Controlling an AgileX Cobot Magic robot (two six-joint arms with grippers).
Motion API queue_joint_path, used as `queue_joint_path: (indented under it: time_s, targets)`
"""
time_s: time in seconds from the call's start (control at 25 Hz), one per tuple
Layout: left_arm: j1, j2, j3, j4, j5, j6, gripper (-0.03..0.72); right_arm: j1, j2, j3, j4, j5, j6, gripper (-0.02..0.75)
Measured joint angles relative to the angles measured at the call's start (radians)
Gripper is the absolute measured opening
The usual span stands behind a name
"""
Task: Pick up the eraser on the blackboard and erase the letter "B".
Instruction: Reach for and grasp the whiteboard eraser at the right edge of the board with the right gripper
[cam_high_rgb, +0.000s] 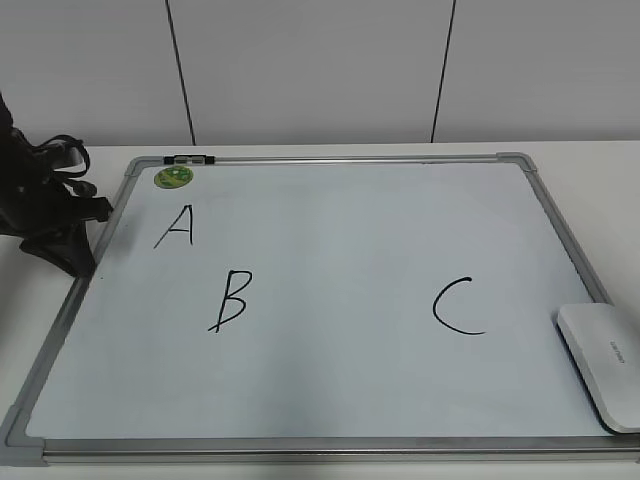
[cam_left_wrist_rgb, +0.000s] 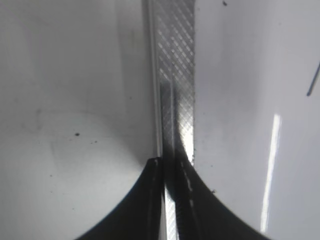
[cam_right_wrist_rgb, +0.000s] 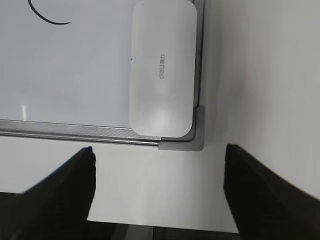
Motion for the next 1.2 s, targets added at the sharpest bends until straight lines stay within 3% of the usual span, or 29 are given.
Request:
queue_joint_path:
  time_s: [0.56,1.2]
  targets:
    - [0.000,0.000,0.000,-0.001,0.002,0.000,0.044,0.055,0.390,-0.080,-0.006,-0.127,-0.004,0.636]
    - [0.000,0.000,0.000,-0.002,0.002,0.000,0.043,0.055,0.571,-0.088,-0.017,-0.292,-0.006,0.638]
